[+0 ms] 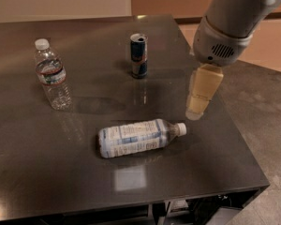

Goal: Place blue plastic bottle upright

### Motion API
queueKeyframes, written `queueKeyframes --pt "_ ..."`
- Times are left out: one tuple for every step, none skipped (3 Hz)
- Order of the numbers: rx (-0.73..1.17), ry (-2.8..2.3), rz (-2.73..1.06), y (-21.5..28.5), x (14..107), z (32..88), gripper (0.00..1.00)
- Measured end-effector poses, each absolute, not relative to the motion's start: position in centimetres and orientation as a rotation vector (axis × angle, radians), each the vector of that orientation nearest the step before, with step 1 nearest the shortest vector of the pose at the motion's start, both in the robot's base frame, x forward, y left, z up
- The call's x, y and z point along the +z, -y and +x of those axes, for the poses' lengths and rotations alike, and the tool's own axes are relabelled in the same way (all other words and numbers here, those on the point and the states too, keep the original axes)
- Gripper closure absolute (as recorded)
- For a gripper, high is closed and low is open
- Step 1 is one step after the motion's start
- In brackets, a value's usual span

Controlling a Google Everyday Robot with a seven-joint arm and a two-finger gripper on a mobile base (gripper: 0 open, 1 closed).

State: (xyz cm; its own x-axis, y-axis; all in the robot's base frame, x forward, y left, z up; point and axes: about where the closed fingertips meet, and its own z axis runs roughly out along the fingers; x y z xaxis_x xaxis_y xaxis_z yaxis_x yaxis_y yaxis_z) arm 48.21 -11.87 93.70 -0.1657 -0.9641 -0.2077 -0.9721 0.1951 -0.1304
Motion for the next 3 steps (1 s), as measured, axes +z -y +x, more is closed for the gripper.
queueKeyframes --pt "0.082 -2.192 -1.907 9.9 92.4 48.2 0.0" --pt "0.095 -2.14 -1.998 8.0 90.9 47.5 0.0" --pt "0.116 -2.083 -2.101 6.4 89.2 46.3 0.0"
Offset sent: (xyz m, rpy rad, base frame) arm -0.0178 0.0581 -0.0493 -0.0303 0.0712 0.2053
